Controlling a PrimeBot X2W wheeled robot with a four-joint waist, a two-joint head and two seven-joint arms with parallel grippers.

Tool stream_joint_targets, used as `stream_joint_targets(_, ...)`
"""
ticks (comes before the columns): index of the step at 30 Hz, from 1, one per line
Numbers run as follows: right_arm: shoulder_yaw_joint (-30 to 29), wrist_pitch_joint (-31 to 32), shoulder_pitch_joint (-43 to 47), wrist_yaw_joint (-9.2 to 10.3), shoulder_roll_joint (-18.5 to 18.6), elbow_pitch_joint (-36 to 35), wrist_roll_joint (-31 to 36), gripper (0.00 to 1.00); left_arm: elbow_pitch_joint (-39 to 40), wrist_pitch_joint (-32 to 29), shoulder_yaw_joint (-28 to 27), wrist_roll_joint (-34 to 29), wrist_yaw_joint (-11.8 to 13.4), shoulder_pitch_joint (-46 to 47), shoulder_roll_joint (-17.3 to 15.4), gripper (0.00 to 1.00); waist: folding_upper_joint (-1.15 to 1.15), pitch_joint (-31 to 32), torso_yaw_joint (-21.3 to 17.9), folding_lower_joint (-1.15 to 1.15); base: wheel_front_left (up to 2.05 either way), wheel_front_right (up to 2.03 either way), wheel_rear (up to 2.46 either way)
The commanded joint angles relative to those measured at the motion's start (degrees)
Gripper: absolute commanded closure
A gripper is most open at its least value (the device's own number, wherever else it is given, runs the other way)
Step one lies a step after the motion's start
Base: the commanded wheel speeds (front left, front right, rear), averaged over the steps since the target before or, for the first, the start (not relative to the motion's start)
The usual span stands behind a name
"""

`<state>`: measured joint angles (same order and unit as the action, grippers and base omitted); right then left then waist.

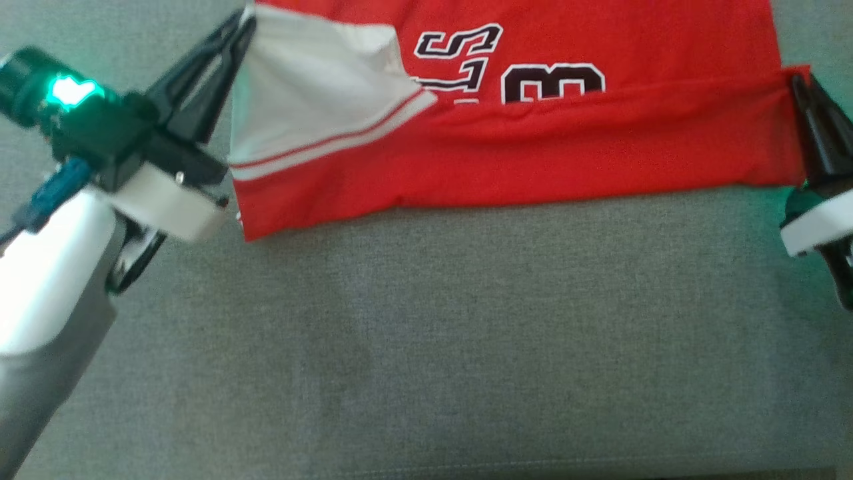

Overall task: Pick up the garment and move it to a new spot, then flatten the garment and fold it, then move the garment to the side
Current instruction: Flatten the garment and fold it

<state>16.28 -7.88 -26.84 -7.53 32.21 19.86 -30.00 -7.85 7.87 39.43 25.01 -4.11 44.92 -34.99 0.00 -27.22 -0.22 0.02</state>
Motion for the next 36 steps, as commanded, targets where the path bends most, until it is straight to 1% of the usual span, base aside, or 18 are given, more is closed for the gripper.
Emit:
stream_joint_targets(1,0.97,-0.42,0.01,0.04,0.86,-0.54,0.45,1.0,0.11,0.53,-1.9,-0.32,-0.29,2.58,-1.46,1.0,0.0,-0.69,-0.08,-0.02,0.0,0.0,0.0)
stream_joint_targets(2,1.47,-0.34,-0.55,0.04,0.48,0.12,0.18,0.77,-1.06,0.7,-1.48,-0.51,-0.52,3.22,-0.94,1.0,0.0,-0.83,-0.08,-0.02,0.0,0.0,0.0)
stream_joint_targets(3,1.98,-0.21,-0.98,0.04,0.11,0.77,-0.13,0.16,-2.26,0.73,-1.24,-0.37,-0.65,3.59,-0.38,0.86,0.0,-0.94,-0.1,-0.02,0.0,0.0,0.0)
stream_joint_targets(4,2.47,-0.3,-1.35,0.04,-0.15,1.29,-0.3,0.0,-3.44,0.69,-1.17,0.04,-0.69,3.72,0.2,0.35,0.0,-0.99,-0.1,-0.02,0.0,0.0,0.0)
stream_joint_targets(5,2.8,-0.66,-1.61,0.04,-0.39,1.77,-0.37,0.0,-4.27,1.06,-1.05,0.04,-0.65,3.81,0.6,0.0,0.0,-0.97,-0.11,-0.02,0.0,0.0,0.0)
stream_joint_targets(7,3.21,-1.78,-1.67,0.04,-0.92,2.62,-0.63,0.0,-5.78,2.08,-1.3,0.53,-0.03,3.23,1.34,0.0,0.0,-0.72,-0.11,-0.02,0.0,0.0,0.0)
stream_joint_targets(8,3.25,-2.43,-1.51,0.04,-1.19,3.0,-0.8,0.0,-6.31,2.5,-1.49,0.73,0.71,2.54,1.68,0.0,0.0,-0.48,-0.12,-0.02,0.0,0.0,0.0)
stream_joint_targets(12,1.59,-4.95,0.28,0.04,-2.46,4.34,-1.03,0.0,-6.92,3.49,-3.01,3.71,5.35,-3.33,4.1,0.0,0.0,0.89,-0.11,-0.02,0.0,0.0,0.0)
stream_joint_targets(16,-0.69,-6.34,2.97,0.04,-4.78,4.63,-0.99,0.0,-6.07,4.06,-4.35,7.02,10.13,-10.59,6.65,0.0,0.0,1.72,-0.29,-0.02,0.0,0.0,0.0)
stream_joint_targets(20,-2.44,-6.81,5.18,0.04,-6.91,4.79,-1.3,0.0,-5.36,3.41,-5.01,10.06,13.23,-16.61,8.39,0.0,0.0,2.35,-0.72,-0.02,0.0,0.0,0.0)
stream_joint_targets(24,-2.75,-6.98,5.95,0.04,-7.55,4.63,-1.21,0.0,-4.99,0.93,-4.55,11.72,14.55,-19.8,8.67,0.0,0.0,2.61,-1.17,-0.02,0.0,0.0,0.0)
stream_joint_targets(31,-2.19,-7.07,5.53,0.04,-7.94,5.07,-1.08,0.0,-5.38,-5.79,-3.43,13.42,16.86,-22.63,7.71,0.0,0.0,2.91,-1.75,-0.02,0.0,0.0,0.0)
stream_joint_targets(36,-1.82,-7.09,4.93,0.04,-7.93,6.37,-1.33,0.0,-3.99,-7.66,-2.92,14.23,17.48,-24.0,7.54,0.0,0.0,3.07,-1.52,-0.02,0.0,0.0,0.0)
